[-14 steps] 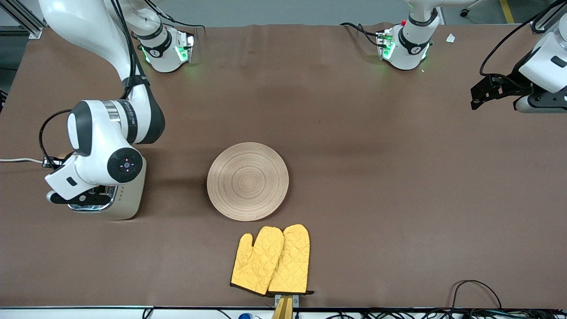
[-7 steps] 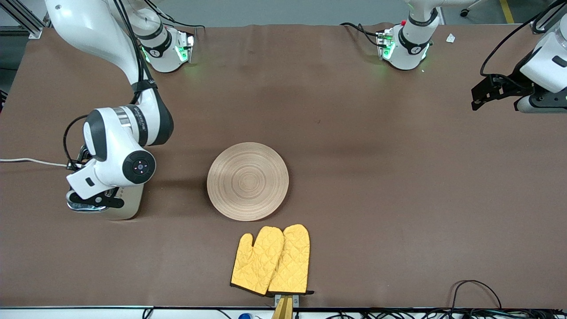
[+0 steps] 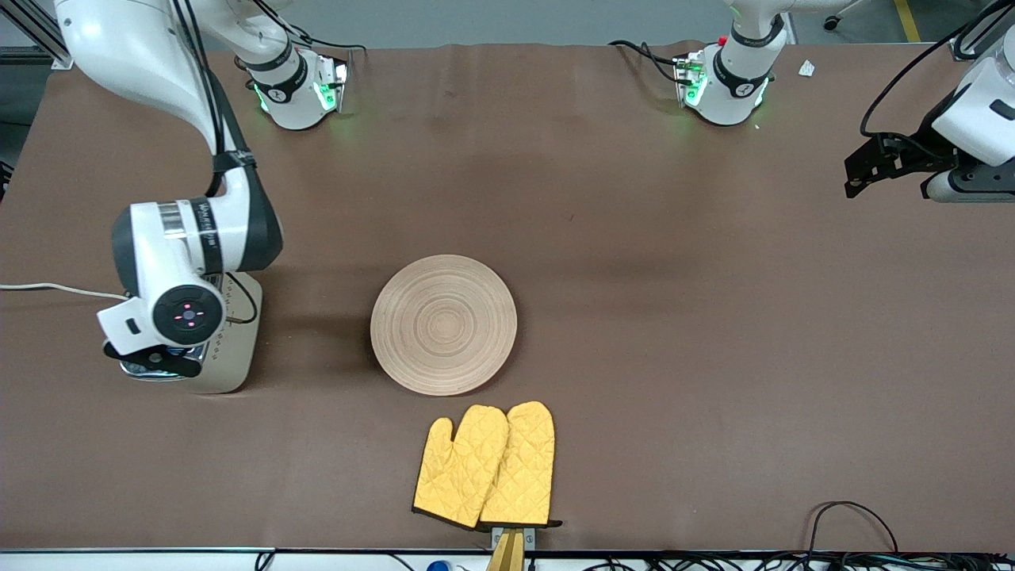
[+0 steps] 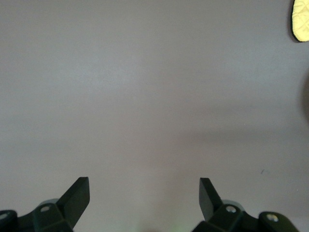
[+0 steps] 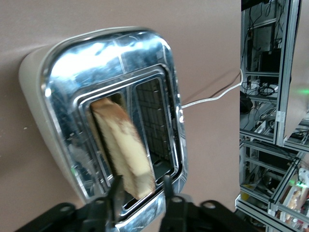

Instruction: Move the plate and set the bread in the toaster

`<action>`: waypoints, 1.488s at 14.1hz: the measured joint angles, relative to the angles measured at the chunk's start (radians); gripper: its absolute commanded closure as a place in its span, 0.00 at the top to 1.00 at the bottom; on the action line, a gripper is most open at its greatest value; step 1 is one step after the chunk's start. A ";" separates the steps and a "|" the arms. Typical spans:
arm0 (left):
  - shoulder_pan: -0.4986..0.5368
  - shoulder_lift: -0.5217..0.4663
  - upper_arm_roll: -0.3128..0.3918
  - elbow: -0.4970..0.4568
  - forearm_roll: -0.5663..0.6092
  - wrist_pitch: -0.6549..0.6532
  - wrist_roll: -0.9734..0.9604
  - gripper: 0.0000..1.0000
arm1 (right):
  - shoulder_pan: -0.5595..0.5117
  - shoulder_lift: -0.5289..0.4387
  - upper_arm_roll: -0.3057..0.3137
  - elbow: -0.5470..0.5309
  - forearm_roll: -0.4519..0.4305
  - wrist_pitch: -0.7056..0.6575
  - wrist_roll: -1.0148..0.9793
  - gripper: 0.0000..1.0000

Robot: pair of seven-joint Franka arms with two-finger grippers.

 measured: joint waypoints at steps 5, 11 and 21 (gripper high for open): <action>0.001 0.000 0.000 0.001 0.000 0.000 0.000 1.00 | -0.052 -0.120 -0.005 0.025 0.239 0.001 -0.133 1.00; 0.010 0.000 0.001 0.003 0.000 0.000 0.000 1.00 | -0.240 -0.339 -0.008 0.016 0.446 -0.006 -0.468 1.00; 0.015 0.000 -0.001 0.003 0.000 -0.002 0.000 1.00 | -0.235 -0.619 0.012 -0.140 0.482 0.011 -0.474 1.00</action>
